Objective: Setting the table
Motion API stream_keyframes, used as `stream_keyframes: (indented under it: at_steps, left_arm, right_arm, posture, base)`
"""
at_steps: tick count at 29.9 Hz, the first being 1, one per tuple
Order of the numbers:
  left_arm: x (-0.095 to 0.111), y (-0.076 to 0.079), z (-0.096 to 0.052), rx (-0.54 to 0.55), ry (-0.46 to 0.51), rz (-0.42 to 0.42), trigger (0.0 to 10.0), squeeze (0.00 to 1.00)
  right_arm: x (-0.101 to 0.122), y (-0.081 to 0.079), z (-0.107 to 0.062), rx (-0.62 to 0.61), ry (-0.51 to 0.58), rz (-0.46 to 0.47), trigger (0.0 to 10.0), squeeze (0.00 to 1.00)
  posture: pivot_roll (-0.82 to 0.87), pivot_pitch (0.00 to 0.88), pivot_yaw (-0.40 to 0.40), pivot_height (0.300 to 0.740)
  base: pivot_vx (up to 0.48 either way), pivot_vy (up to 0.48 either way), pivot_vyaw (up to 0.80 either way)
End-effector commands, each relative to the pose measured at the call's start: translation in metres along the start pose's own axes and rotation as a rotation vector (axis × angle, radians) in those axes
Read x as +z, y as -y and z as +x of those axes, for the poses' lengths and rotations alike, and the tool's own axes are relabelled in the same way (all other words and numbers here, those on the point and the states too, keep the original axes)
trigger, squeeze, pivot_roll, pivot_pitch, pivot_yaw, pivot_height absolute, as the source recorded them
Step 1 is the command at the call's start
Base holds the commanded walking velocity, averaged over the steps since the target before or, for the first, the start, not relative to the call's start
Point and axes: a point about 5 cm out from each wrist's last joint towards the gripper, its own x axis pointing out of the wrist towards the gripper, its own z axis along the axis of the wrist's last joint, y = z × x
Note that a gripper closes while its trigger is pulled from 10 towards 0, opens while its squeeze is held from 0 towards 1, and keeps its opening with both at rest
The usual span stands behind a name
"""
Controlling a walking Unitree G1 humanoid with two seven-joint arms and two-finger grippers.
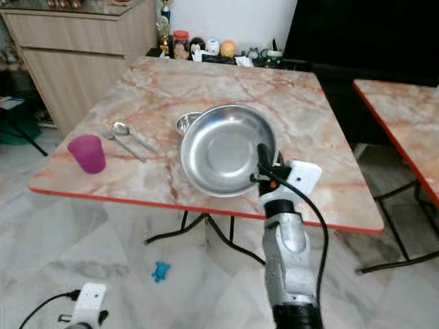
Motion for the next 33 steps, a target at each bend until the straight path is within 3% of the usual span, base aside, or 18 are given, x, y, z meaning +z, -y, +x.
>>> stream_keyframes:
  at_steps: [1, 33]
  left_arm:
    - [-0.0030, -0.0046, -0.0008, 0.009, -0.011, 0.013, 10.0, 0.00]
    - [0.0040, -0.0007, 0.0008, -0.001, 0.008, 0.008, 10.0, 0.00]
  right_arm:
    - [0.0041, -0.0078, 0.0033, 0.022, 0.024, 0.009, 10.0, 0.00]
    - [0.0040, -0.0064, 0.0042, 0.011, 0.017, 0.002, 10.0, 0.00]
  posture:
    - [0.08, 0.000, -0.084, 0.740]
    - [0.08, 0.032, -0.078, 0.740]
  base:
    - [0.000, -0.345, 0.00]
    - [0.000, -0.341, 0.00]
